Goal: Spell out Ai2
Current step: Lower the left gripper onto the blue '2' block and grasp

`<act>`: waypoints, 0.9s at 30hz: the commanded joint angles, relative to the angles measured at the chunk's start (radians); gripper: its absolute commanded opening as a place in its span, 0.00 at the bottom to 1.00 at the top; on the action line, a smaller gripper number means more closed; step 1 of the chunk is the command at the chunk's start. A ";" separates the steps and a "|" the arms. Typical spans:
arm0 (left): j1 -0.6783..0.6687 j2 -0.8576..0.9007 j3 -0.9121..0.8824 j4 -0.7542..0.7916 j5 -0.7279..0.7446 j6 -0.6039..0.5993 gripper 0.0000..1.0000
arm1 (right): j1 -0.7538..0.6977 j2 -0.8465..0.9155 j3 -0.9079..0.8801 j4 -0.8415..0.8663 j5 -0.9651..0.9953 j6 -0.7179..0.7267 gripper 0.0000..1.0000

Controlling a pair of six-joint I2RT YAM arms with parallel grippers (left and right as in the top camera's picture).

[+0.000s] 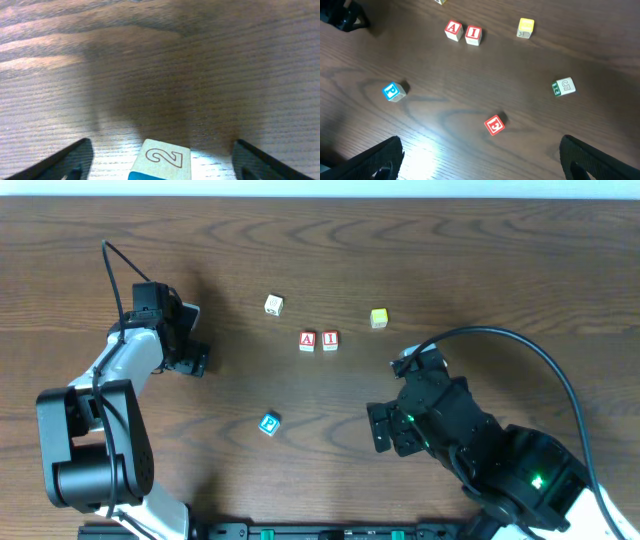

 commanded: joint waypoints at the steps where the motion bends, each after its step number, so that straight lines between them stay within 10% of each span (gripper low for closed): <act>1: 0.003 0.026 0.017 -0.021 0.005 0.008 0.84 | 0.003 -0.004 0.000 0.002 0.013 -0.015 0.99; 27: 0.003 0.028 0.017 -0.066 -0.006 0.008 0.49 | 0.003 -0.004 0.000 0.039 0.015 -0.014 0.99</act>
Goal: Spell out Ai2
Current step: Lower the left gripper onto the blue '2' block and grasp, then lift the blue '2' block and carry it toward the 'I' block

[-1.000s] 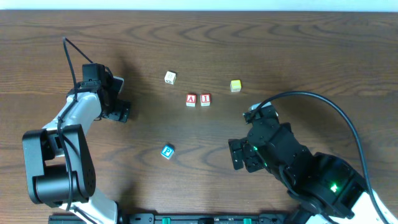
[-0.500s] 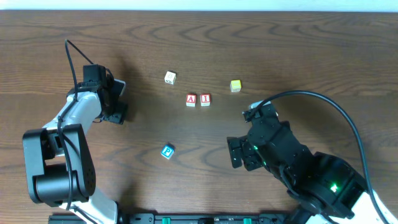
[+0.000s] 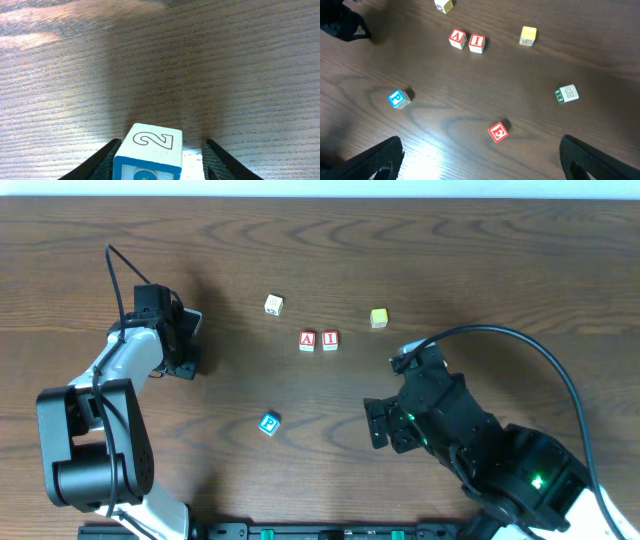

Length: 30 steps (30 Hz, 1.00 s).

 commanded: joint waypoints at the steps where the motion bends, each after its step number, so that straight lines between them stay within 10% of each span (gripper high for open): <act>1: 0.003 0.025 0.011 -0.005 -0.014 0.003 0.48 | 0.003 -0.004 0.000 0.003 0.014 -0.014 0.99; 30: -0.041 0.017 0.108 -0.067 0.044 -0.209 0.12 | -0.055 -0.004 0.111 -0.019 0.041 -0.015 0.99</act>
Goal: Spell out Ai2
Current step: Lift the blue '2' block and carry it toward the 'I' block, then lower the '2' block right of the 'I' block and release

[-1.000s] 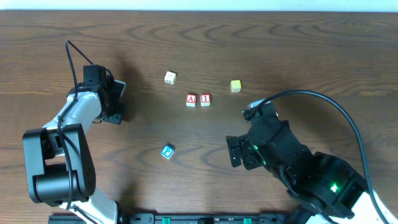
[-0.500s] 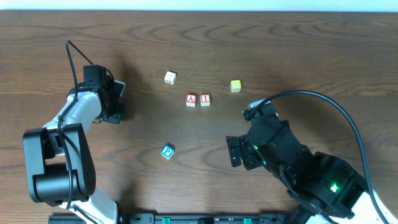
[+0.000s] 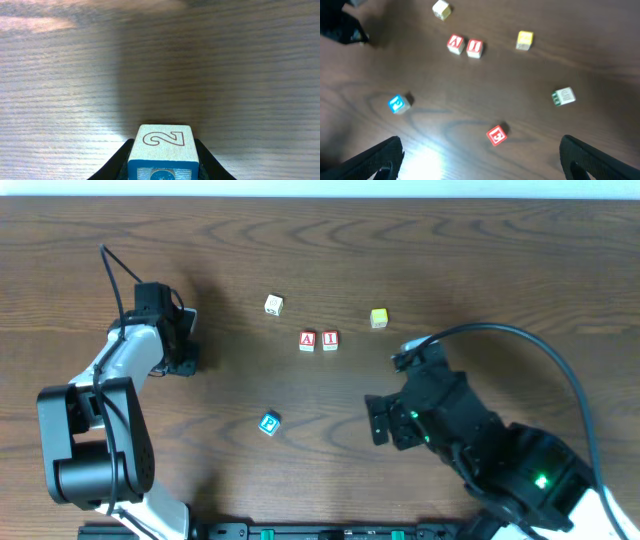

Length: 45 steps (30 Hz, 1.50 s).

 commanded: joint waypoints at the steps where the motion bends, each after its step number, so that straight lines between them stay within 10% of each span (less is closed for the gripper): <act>1: -0.051 0.008 0.110 -0.043 0.079 -0.125 0.07 | -0.046 -0.007 0.119 -0.031 0.044 -0.018 0.99; 18: -0.712 0.089 0.418 0.208 0.059 -0.592 0.06 | -0.103 -0.041 0.611 -0.375 0.150 -0.051 0.99; 45: -0.831 0.358 0.597 -0.013 -0.097 -0.870 0.06 | -0.103 -0.074 0.610 -0.507 0.148 0.035 0.99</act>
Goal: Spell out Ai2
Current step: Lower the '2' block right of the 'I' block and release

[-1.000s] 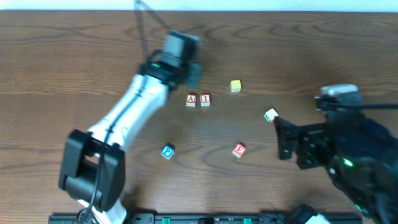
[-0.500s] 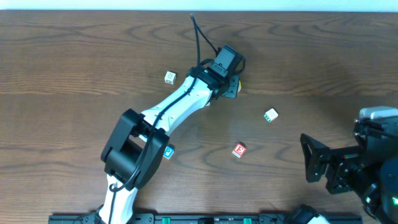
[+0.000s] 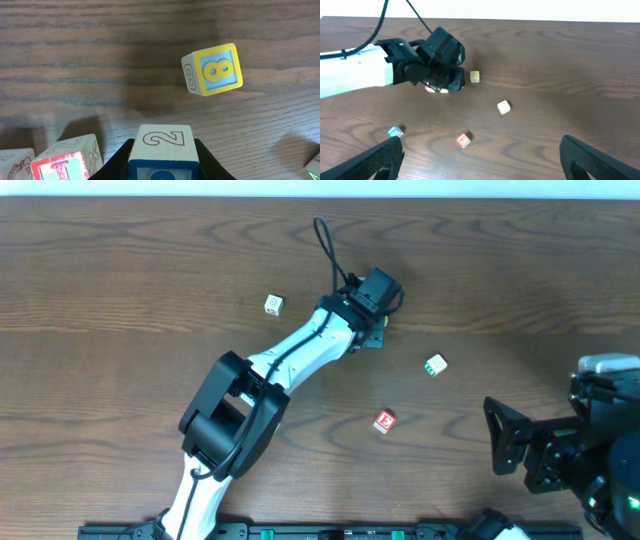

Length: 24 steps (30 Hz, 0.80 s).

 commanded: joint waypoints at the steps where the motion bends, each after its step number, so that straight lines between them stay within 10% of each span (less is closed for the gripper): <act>1: -0.009 0.017 0.024 -0.015 -0.060 -0.042 0.06 | -0.009 0.001 0.006 -0.013 0.017 0.034 0.99; 24: -0.007 0.076 0.024 -0.072 -0.046 -0.100 0.06 | -0.009 0.001 0.006 -0.048 0.017 0.033 0.99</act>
